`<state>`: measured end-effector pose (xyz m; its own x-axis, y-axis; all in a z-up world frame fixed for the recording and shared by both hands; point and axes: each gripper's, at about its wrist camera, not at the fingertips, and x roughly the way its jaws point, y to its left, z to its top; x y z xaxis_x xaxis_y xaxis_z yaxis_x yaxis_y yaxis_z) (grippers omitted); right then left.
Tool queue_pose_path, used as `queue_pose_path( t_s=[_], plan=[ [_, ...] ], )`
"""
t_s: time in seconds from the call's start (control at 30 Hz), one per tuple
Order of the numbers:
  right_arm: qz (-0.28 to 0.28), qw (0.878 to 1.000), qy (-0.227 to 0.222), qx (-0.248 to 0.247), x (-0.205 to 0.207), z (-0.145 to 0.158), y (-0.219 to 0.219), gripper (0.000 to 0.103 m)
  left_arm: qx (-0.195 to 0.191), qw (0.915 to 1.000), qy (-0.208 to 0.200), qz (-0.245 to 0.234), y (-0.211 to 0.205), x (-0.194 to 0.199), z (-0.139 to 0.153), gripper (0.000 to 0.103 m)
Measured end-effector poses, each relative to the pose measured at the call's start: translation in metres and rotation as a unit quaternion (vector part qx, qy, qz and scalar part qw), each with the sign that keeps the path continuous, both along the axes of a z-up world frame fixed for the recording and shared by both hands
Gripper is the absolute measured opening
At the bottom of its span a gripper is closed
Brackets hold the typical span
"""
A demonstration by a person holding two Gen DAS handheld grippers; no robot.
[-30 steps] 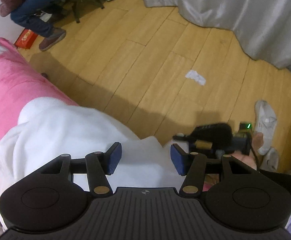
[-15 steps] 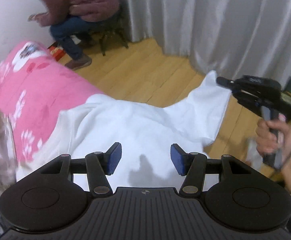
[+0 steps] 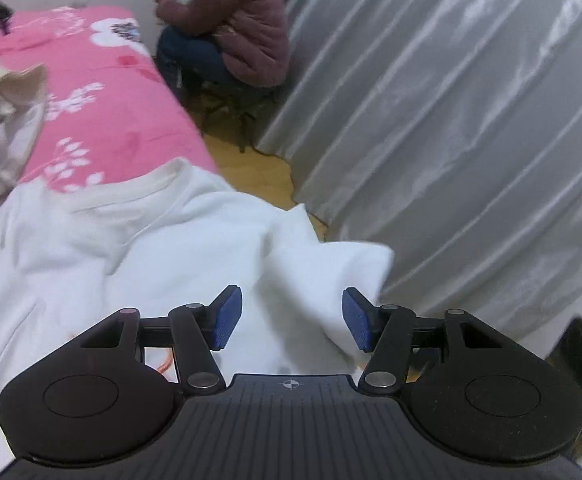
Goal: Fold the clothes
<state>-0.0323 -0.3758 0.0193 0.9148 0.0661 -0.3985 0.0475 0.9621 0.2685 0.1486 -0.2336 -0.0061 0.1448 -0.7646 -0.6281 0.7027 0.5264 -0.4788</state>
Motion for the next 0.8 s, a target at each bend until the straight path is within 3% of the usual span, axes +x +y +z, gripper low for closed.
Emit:
queue_pose_path(
  t_s=[0.07,0.13,0.2,0.3,0.4,0.43,0.5,0.57,0.63,0.73,0.77,0.8],
  plan=[
    [0.037,0.995,0.033,-0.084,0.008,-0.006,0.036,0.008,0.001,0.9999,-0.009,0.004,0.009,0.002,-0.007,0.058],
    [0.077,0.983,0.065,-0.155,0.015,-0.021,0.069,0.008,0.01,0.9999,-0.012,0.001,0.013,0.005,-0.017,0.062],
    [0.115,0.963,0.096,-0.225,0.017,-0.04,0.097,0.009,0.03,0.9989,-0.036,-0.007,0.01,0.003,-0.029,0.063],
    [0.159,0.925,0.129,-0.319,0.013,-0.07,0.134,0.012,0.067,0.9899,-0.114,-0.051,-0.007,-0.011,-0.045,0.063],
    [0.175,0.903,0.133,-0.371,0.008,-0.088,0.149,0.012,0.082,0.9838,-0.143,-0.071,-0.028,-0.019,-0.056,0.063],
    [0.176,0.899,0.128,-0.38,0.002,-0.09,0.154,0.012,0.072,0.9831,-0.152,-0.073,-0.034,-0.02,-0.056,0.063],
    [0.169,0.908,0.133,-0.359,0.004,-0.088,0.15,0.011,0.047,0.9777,-0.184,-0.089,-0.043,-0.026,-0.053,0.063],
    [0.167,0.906,0.133,-0.364,0.01,-0.092,0.147,0.011,0.036,0.9643,-0.224,-0.136,-0.06,-0.031,-0.049,0.063],
    [0.166,0.902,0.132,-0.376,0.014,-0.098,0.147,0.011,0.062,0.9521,-0.221,-0.202,-0.084,-0.033,-0.051,0.063],
    [0.164,0.901,0.132,-0.379,0.011,-0.098,0.145,0.011,0.087,0.9481,-0.195,-0.235,-0.105,-0.029,-0.057,0.063],
    [0.162,0.904,0.134,-0.372,0.008,-0.096,0.143,0.011,0.1,0.9461,-0.178,-0.251,-0.11,-0.026,-0.061,0.054],
    [0.16,0.908,0.136,-0.363,0.005,-0.095,0.142,0.011,0.111,0.9462,-0.162,-0.257,-0.113,-0.023,-0.066,0.03]
  ],
)
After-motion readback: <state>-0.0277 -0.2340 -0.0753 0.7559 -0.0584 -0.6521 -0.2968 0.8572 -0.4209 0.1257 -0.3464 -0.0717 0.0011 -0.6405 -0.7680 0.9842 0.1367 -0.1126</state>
